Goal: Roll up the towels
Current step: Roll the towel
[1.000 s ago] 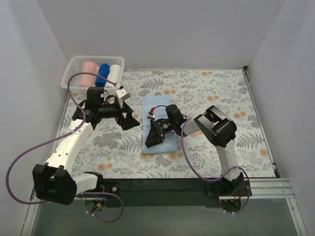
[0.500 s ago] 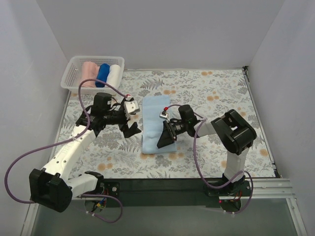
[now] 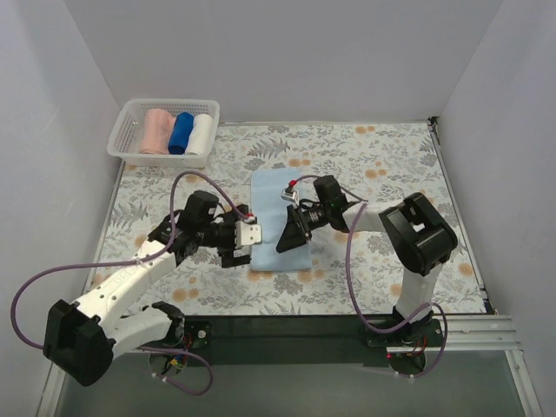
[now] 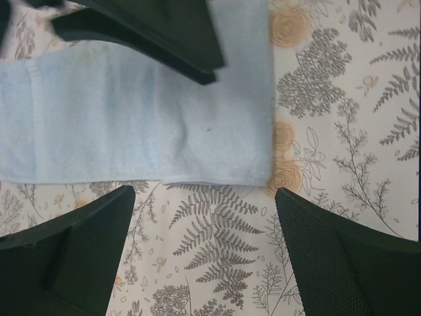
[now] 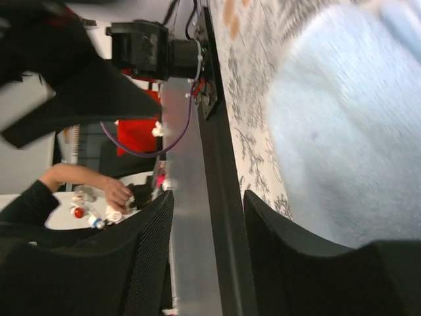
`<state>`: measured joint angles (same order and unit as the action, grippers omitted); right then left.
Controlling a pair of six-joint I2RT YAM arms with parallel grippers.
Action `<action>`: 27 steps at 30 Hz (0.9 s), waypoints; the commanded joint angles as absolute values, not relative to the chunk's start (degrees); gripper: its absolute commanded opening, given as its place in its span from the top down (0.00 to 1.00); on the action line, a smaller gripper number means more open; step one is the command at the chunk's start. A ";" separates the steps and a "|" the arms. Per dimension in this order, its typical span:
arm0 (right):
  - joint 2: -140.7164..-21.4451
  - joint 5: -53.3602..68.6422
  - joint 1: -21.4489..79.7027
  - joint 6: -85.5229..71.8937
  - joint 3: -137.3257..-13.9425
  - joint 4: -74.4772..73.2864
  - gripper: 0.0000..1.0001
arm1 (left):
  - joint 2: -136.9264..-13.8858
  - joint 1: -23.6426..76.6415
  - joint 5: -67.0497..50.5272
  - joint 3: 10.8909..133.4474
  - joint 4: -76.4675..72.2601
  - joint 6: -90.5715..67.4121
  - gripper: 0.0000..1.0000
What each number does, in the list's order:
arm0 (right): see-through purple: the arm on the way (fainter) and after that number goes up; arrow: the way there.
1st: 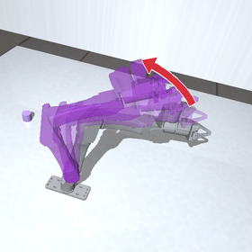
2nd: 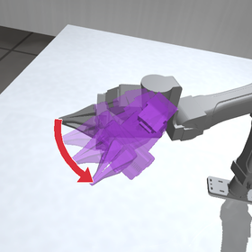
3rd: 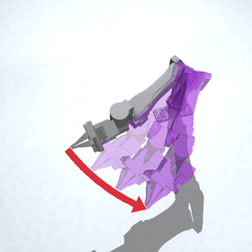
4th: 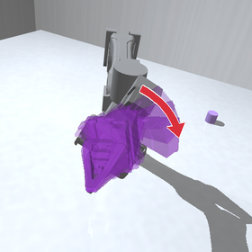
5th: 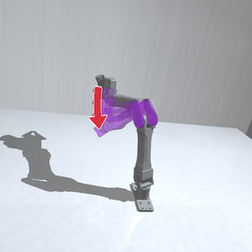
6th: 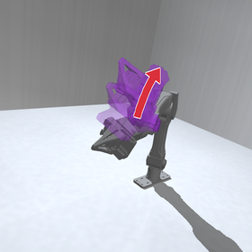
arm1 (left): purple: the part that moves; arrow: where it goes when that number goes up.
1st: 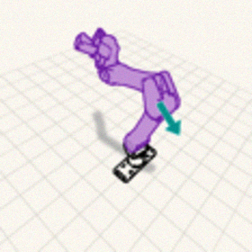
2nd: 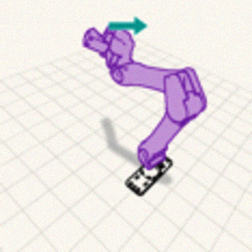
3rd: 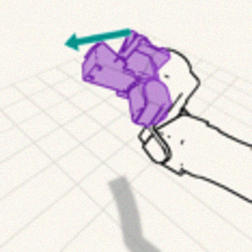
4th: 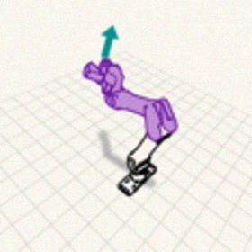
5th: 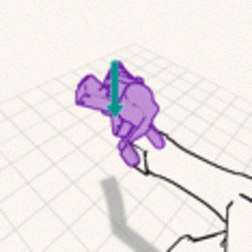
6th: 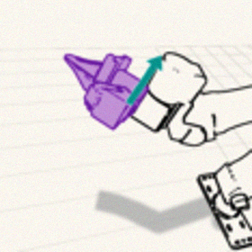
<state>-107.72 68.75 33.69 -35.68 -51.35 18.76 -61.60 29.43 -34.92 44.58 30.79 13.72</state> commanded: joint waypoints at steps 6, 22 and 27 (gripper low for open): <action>-103.70 59.86 32.70 -19.44 -61.34 0.12 0.75 | -57.74 42.09 -21.55 34.72 20.75 21.35 0.32; -117.59 51.60 32.96 -7.83 -66.53 -7.56 0.92 | -72.77 57.39 -6.07 28.57 3.26 24.78 0.37; -120.23 50.72 32.87 -6.94 -66.18 -7.73 0.93 | -75.94 58.36 -2.64 26.72 0.26 25.14 0.37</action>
